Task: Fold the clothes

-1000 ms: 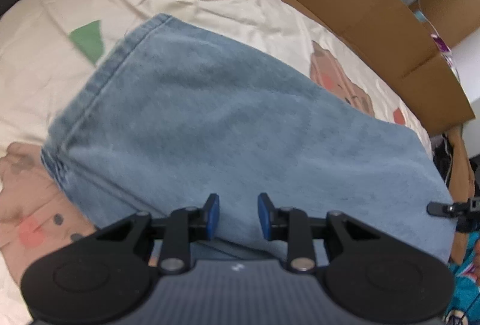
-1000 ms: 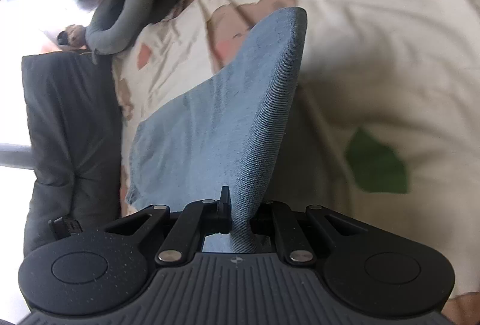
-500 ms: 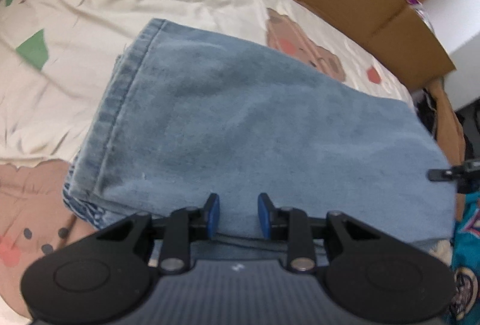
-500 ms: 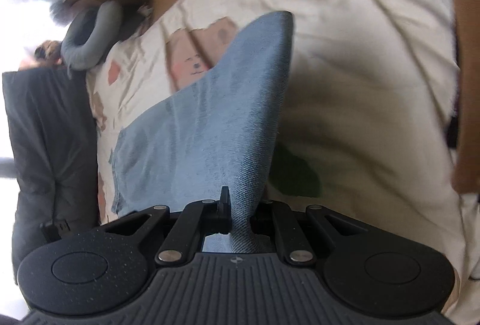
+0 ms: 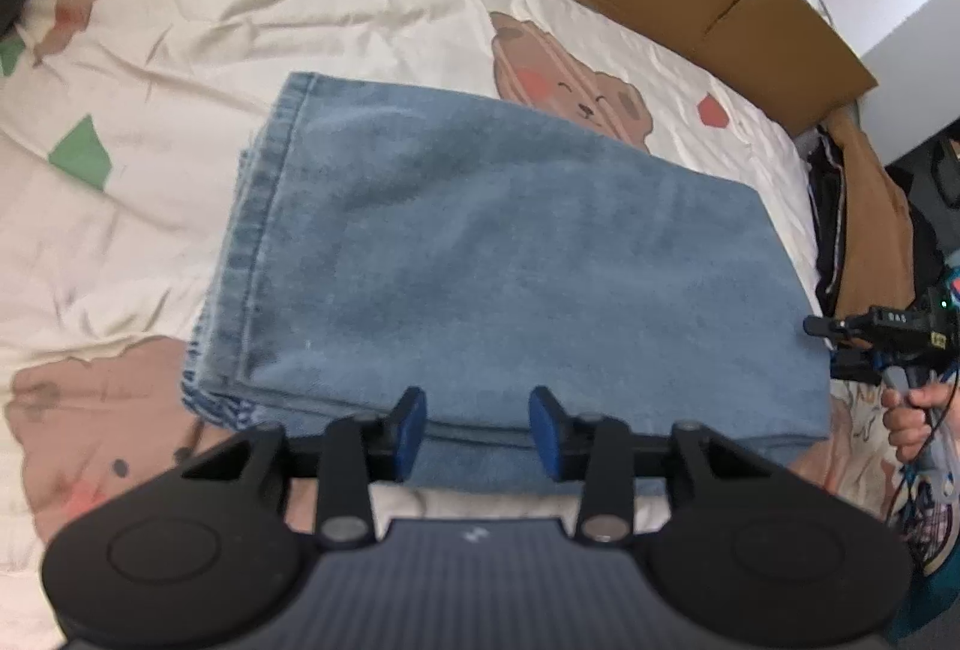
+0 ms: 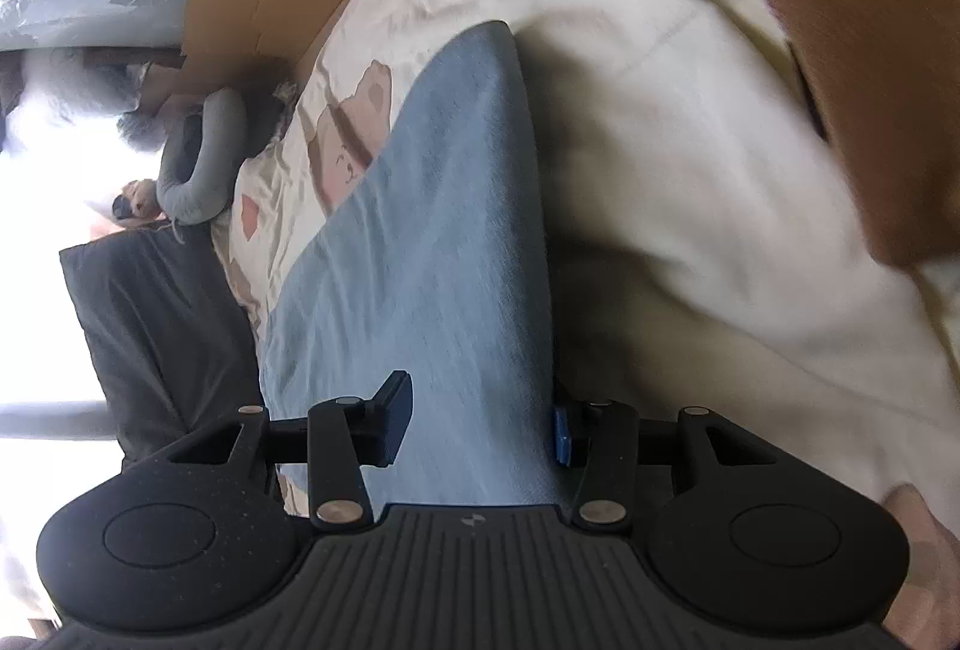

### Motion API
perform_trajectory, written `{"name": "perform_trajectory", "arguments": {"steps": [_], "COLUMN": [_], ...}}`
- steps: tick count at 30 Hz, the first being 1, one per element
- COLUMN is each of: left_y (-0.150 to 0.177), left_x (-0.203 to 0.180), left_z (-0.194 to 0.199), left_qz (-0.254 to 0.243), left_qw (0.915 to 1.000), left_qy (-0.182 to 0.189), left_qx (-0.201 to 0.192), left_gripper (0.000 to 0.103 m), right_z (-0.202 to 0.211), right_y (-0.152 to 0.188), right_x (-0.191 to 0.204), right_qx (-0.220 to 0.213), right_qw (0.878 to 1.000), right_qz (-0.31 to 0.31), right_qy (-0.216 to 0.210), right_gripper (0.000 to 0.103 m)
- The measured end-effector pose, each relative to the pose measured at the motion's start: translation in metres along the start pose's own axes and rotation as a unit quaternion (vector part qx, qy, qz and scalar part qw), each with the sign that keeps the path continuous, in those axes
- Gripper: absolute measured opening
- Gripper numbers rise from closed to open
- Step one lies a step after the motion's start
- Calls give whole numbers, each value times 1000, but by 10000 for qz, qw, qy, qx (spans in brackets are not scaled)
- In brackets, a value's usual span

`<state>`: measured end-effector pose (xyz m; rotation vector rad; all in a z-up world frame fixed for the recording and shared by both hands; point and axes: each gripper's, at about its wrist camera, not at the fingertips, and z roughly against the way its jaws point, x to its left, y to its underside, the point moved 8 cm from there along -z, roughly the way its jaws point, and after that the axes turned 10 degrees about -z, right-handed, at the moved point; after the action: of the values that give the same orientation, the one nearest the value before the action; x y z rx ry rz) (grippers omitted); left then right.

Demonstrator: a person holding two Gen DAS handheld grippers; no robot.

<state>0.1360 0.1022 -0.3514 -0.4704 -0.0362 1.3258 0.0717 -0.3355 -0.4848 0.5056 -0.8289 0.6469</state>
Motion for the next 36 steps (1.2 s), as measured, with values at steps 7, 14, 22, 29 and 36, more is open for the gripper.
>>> {"name": "perform_trajectory", "arguments": {"steps": [7, 14, 22, 29, 36], "left_y": [-15, -47, -70, -74, -51], "left_x": [-7, -25, -43, -45, -52], "left_z": [31, 64, 83, 40, -23], "left_qz": [59, -94, -298, -563, -844], "left_qw": [9995, 9983, 9969, 9973, 9961], "left_qy": [-295, -571, -726, -441, -6], "left_qx": [-24, -99, 13, 183, 257], "left_gripper": [42, 43, 47, 47, 46], "right_z": [18, 18, 11, 19, 13], "right_y": [27, 53, 70, 76, 71], "right_x": [-18, -42, -63, -62, -60], "right_qx": [4, -24, -29, -259, -607], "right_qw": [10000, 10000, 9971, 9950, 9924], "right_qz": [34, -57, -690, -710, -876], "right_qy": [-84, -28, -331, -650, -620], "right_gripper": [47, 47, 39, 20, 34]}}
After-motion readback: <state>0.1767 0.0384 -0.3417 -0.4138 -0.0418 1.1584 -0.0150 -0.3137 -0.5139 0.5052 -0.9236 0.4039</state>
